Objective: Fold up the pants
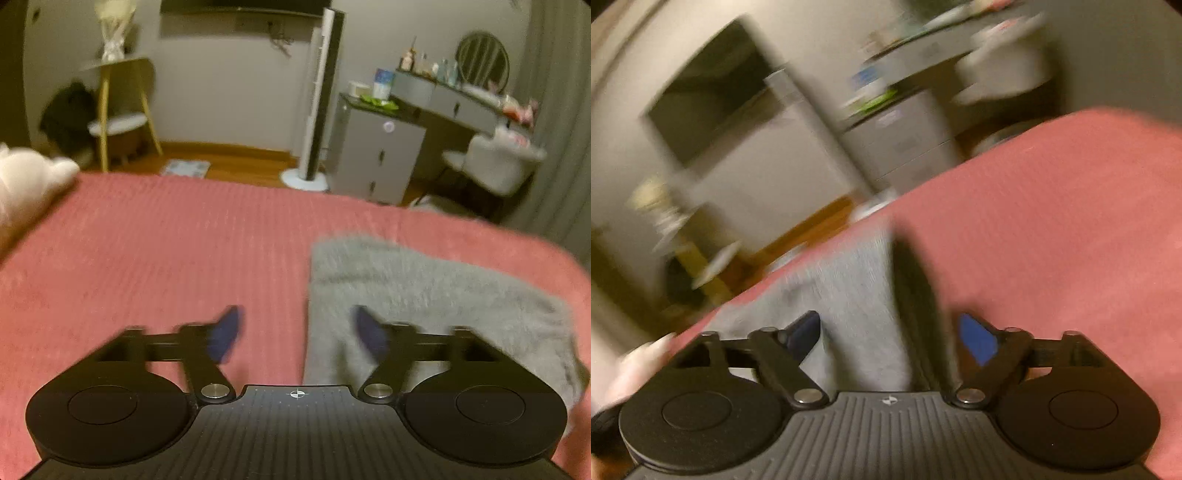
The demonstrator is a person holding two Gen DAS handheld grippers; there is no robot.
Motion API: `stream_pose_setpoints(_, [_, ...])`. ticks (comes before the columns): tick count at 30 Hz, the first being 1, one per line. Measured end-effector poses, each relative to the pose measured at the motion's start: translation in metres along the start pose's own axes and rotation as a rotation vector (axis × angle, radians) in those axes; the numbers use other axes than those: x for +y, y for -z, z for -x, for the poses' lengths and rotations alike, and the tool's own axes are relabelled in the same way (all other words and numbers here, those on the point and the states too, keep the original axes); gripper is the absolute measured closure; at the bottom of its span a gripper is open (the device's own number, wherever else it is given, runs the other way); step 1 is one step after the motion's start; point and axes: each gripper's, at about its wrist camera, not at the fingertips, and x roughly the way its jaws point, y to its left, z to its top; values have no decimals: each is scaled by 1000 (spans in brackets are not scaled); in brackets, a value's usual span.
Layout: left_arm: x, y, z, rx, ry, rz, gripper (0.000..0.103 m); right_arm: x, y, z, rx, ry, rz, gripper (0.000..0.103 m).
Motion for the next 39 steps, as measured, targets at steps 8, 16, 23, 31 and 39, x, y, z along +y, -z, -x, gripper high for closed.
stream_pose_setpoints(8, [-2,84,24,92,62,-15,16,-36,54,38,21,-132,-185,50])
stream_pose_setpoints(16, [-8,111,31,97,32,-81,14,-29,119,21,133,-203,-311,56])
stream_pose_setpoints(23, [-8,122,31,106,2,-81,15,-50,145,19,136,-150,-411,54])
stream_pose_setpoints(31, [-11,124,13,92,-42,-61,15,-89,157,2,69,-292,-715,45])
stream_pose_setpoints(39, [-1,121,8,95,-20,-27,12,-104,162,-4,55,-369,-790,38])
